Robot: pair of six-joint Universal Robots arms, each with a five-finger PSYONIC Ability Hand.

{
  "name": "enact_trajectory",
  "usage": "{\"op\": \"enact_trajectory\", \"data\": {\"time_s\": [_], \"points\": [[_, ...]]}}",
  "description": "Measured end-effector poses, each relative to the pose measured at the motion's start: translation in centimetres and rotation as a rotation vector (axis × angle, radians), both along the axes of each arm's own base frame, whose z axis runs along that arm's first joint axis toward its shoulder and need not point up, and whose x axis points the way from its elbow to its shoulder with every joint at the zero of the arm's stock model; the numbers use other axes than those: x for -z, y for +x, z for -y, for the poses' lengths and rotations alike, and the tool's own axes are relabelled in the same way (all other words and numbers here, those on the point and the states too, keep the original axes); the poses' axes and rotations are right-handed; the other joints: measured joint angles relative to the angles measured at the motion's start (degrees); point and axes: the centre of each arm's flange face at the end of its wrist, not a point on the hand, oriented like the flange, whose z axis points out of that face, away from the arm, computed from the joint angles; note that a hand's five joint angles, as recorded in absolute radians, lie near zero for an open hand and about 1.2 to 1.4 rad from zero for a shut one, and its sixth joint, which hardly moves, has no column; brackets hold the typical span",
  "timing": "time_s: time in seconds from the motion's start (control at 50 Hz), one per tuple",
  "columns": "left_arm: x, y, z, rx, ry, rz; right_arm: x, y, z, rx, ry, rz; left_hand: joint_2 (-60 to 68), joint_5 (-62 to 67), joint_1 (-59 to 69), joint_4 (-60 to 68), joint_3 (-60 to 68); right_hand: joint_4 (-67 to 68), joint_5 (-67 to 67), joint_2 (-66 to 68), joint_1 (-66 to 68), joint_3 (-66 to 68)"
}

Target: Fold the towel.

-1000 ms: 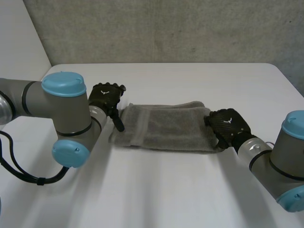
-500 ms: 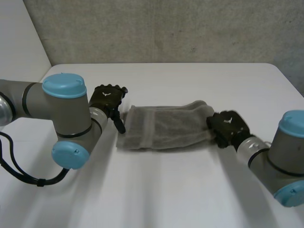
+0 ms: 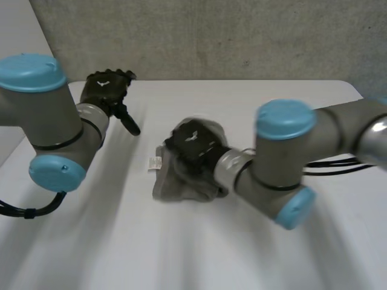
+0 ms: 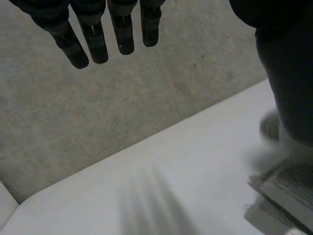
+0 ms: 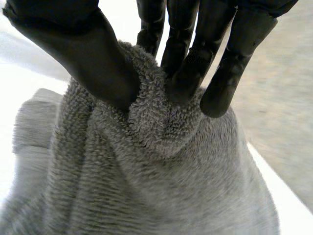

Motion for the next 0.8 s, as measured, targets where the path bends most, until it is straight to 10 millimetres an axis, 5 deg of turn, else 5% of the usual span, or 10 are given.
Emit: {"op": "enact_trajectory", "data": {"time_s": [0.12, 0.16, 0.28, 0.52, 0.66, 0.8], "points": [[-0.5, 0.7, 0.4, -0.023, 0.008, -0.058, 3.1, 2.1, -1.5, -0.065, 0.036, -0.087, 0.00, 0.00, 0.00, 0.00, -0.19, -50.85, -52.29, -50.28, -50.26, -50.32], [-0.4, 0.7, 0.4, -0.024, 0.012, -0.064, 3.2, 2.1, -1.5, -0.059, 0.043, -0.096, 0.00, -0.01, 0.00, 0.00, -0.21, -57.33, -58.54, -55.94, -55.62, -56.40], [-0.4, 0.5, 0.4, -0.019, 0.014, -0.070, 0.8, 1.2, -0.9, -0.001, 0.050, -0.068, 0.00, -0.06, 0.00, 0.00, -0.22, -58.09, -58.66, -56.83, -57.58, -58.37], [-1.0, -1.7, -0.6, 0.037, 0.006, -0.129, -6.0, -3.9, 0.3, 0.162, 0.119, 0.080, -0.51, -0.06, -0.01, 0.00, -0.28, -58.09, -58.66, -56.83, -57.59, -58.37], [0.6, -3.4, -1.2, 0.075, 0.041, -0.131, -6.6, -6.1, 2.5, 0.263, 0.200, 0.151, -0.51, -0.06, -0.01, 0.00, -0.38, -58.09, -58.66, -56.83, -57.60, -58.38], [4.5, -5.0, -1.8, 0.133, 0.122, -0.092, -4.5, -6.8, 5.0, 0.344, 0.313, 0.192, -0.51, -0.07, -0.01, 0.00, -0.50, -58.09, -58.66, -56.83, -57.60, -58.38]]}}
